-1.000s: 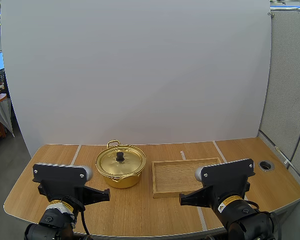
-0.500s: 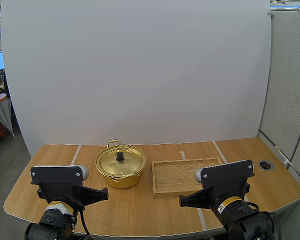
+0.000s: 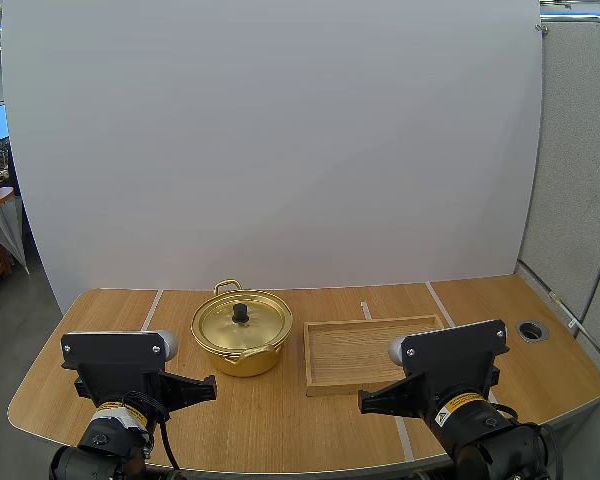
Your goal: Open the pot, put the pineapple inside, and close it
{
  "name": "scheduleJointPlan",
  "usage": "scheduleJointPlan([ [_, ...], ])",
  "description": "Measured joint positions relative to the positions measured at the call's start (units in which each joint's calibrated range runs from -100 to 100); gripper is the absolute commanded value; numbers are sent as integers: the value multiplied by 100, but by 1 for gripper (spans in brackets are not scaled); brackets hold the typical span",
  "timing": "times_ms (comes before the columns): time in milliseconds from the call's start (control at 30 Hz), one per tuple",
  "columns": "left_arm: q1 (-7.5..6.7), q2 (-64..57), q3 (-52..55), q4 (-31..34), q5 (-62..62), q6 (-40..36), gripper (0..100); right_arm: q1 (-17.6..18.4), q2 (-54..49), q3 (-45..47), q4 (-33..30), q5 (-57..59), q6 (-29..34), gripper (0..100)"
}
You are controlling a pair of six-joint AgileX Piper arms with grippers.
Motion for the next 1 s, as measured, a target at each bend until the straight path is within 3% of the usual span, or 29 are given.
scheduleJointPlan([
  [1000,0,0,-14,0,-49,0,0,0,-13,0,0,27,0,0],
])
